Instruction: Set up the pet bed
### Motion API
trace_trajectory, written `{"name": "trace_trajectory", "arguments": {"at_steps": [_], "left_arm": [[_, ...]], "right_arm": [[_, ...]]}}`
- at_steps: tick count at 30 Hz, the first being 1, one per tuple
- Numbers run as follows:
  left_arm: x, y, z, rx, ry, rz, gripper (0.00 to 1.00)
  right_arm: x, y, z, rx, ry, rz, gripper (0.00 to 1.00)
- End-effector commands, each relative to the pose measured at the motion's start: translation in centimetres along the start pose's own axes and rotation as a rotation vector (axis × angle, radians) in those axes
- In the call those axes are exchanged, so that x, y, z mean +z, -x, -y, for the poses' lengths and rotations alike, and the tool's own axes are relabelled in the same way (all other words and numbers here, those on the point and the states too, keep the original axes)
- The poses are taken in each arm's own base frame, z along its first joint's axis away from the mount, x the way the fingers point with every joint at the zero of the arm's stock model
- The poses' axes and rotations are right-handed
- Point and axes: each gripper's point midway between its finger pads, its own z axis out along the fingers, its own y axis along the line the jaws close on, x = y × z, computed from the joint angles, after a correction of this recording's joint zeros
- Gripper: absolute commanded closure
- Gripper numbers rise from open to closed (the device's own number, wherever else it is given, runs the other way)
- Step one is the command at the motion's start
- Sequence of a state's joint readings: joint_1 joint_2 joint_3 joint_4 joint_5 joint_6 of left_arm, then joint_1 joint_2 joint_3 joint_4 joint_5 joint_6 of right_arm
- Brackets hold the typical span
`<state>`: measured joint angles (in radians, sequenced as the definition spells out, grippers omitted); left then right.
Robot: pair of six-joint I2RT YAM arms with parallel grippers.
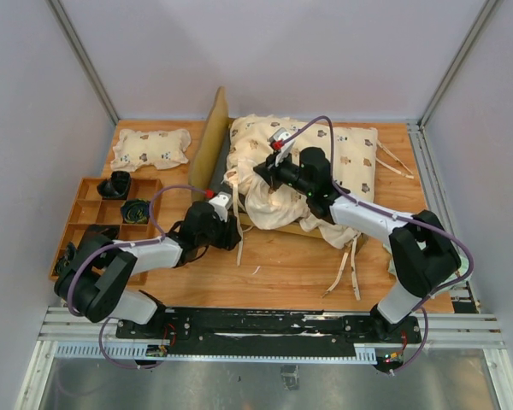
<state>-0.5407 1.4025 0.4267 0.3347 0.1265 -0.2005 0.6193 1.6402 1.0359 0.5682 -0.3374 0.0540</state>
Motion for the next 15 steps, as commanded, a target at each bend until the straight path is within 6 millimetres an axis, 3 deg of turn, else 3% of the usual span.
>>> {"name": "trace_trajectory", "arguments": {"at_steps": [1, 3, 7, 15], "left_arm": [[0.6, -0.9, -0.8, -0.024, 0.051, -0.045, 0.44], [0.6, -1.2, -0.6, -0.023, 0.040, -0.060, 0.49], [0.4, -1.7, -0.3, -0.018, 0.039, -0.075, 0.72], [-0.7, -0.7, 0.3, -0.008, 0.059, -0.036, 0.99]], "right_arm": [[-1.1, 2.4, 1.2, -0.024, -0.044, 0.070, 1.00], [-1.2, 2.6, 1.1, -0.024, -0.044, 0.073, 1.00], [-1.5, 2.8, 1.1, -0.025, -0.045, 0.082, 1.00], [-1.4, 2.7, 1.0, -0.020, -0.042, 0.080, 1.00]]}}
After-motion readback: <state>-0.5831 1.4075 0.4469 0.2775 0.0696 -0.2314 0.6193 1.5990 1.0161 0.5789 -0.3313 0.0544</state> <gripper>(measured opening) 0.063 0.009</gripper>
